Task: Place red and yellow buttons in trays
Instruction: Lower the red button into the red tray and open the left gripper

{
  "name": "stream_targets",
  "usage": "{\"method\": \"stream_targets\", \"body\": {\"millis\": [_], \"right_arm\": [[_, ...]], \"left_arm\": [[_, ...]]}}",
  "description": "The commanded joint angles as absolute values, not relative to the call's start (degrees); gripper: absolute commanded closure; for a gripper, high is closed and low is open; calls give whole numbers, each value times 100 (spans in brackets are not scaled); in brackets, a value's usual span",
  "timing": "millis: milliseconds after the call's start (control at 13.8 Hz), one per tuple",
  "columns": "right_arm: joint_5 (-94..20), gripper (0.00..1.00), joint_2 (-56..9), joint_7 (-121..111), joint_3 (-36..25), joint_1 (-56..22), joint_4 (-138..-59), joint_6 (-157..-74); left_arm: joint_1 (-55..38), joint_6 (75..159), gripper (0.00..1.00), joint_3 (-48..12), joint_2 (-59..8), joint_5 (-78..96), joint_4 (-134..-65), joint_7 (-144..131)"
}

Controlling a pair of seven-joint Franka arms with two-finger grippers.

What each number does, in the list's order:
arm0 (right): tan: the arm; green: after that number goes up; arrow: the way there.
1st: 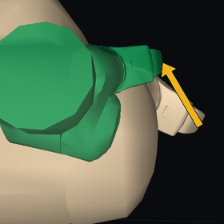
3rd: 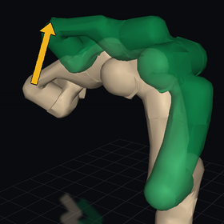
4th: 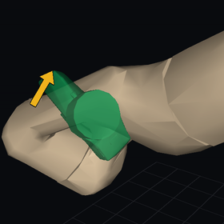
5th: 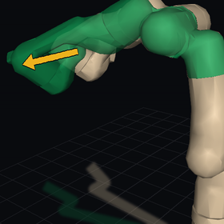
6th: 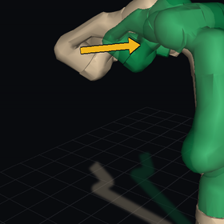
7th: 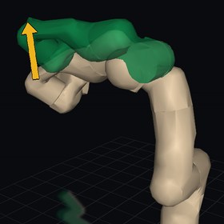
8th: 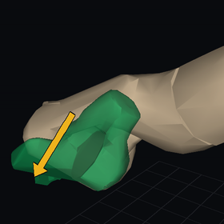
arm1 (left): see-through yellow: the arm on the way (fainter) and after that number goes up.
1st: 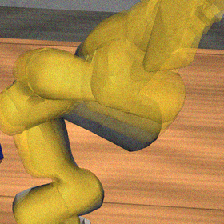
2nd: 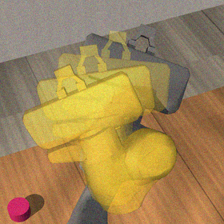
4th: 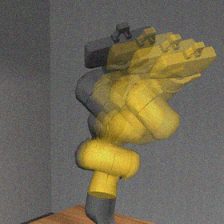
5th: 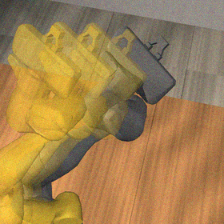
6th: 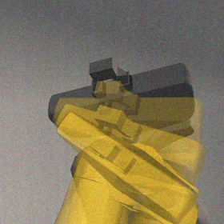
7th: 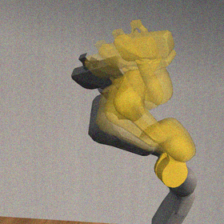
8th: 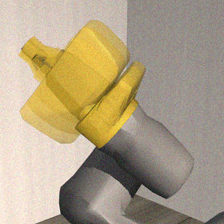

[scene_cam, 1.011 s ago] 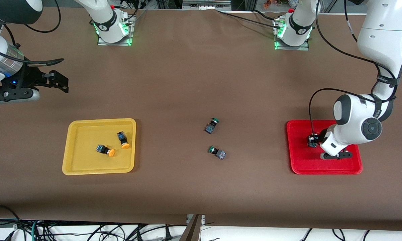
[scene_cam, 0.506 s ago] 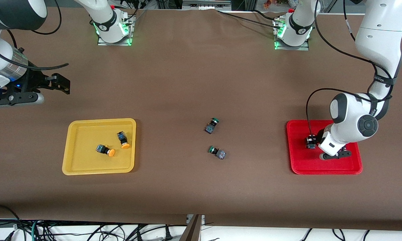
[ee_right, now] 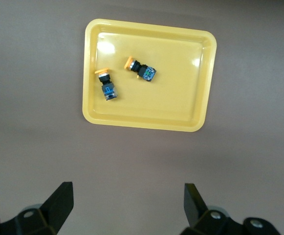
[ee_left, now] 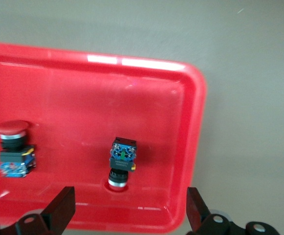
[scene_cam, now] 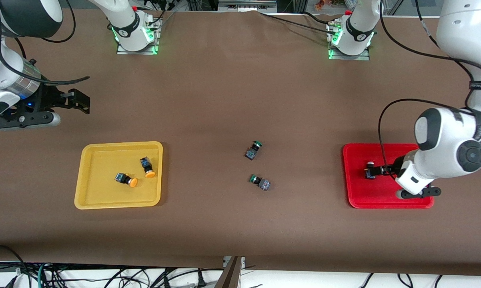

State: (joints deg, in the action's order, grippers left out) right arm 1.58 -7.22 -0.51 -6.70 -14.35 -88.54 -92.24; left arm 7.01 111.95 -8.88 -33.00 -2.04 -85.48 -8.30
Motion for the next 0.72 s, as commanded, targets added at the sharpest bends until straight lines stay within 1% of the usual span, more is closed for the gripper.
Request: {"method": "stream_targets", "body": {"millis": [0,433,506,650], "right_arm": [[26,1,-765,-9,-668,-1441,-8728,-9202],[35,0,-773,-9,-677,-1433,-8728,-9202],[35,0,-765,-9,-677,-1433,-8728,-9202],[35,0,-765,-9,-677,-1433,-8728,-9202]], "left_arm": [[545,10575,0,-844,-3358,-272,-7868,-870],[554,8985,0,-835,-3340,-220,-6708,-844],[554,8861,0,-826,-3175,-185,-6619,-835],[545,8833,0,-844,-2631,-176,-6644,-835]]}}
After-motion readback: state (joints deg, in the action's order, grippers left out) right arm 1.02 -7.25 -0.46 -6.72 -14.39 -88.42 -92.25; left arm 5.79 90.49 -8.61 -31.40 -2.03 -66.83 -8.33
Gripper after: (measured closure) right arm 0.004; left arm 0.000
